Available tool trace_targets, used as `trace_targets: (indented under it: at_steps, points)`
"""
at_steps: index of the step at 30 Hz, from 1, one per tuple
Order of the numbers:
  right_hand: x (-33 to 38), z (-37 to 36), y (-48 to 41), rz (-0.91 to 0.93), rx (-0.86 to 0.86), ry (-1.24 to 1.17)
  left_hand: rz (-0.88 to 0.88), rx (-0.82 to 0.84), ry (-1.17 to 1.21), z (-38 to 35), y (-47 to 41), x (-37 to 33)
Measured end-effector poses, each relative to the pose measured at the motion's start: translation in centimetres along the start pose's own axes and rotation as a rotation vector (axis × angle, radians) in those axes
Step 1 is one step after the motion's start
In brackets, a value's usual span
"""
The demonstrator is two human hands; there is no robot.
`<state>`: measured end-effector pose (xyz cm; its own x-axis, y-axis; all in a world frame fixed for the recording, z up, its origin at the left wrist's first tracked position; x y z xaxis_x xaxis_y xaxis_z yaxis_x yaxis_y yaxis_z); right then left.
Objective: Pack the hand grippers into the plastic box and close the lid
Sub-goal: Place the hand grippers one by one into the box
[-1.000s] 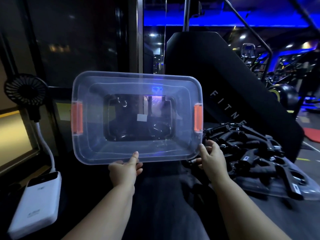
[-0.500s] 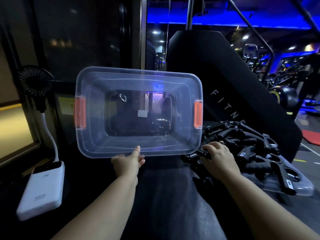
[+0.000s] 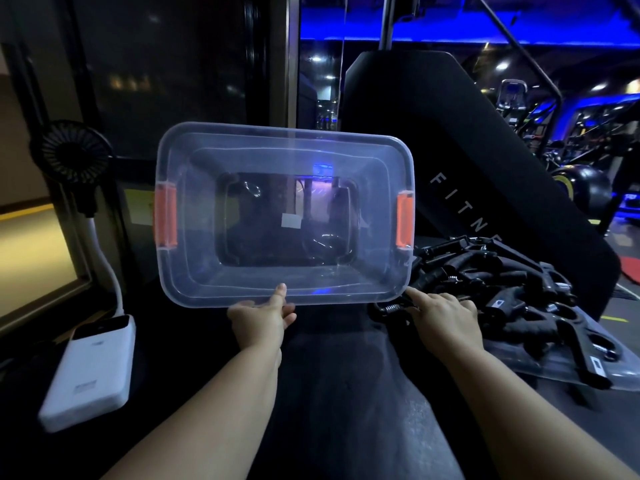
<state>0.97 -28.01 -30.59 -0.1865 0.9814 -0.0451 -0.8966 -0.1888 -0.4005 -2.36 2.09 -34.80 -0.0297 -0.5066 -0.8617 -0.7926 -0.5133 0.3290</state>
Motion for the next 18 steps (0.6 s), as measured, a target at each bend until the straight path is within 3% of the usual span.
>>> trace_targets:
  at_steps: [18]
  points:
    - [1.3,1.0,2.1,0.063,0.070,-0.064,0.016,0.031,0.022,-0.2,-0.2,0.3]
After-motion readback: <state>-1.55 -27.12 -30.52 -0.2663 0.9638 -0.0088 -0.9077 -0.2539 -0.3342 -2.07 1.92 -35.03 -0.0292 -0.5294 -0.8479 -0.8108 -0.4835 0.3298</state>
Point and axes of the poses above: each hand's wrist, its own y-axis away from the middle knuckle, its own z-axis out of the back of the hand, x = y × z, the point moved 8 cm from there along -y, towards the middle knuckle, and after that the axes turned 11 degrees about z, right-handed, at the moved point
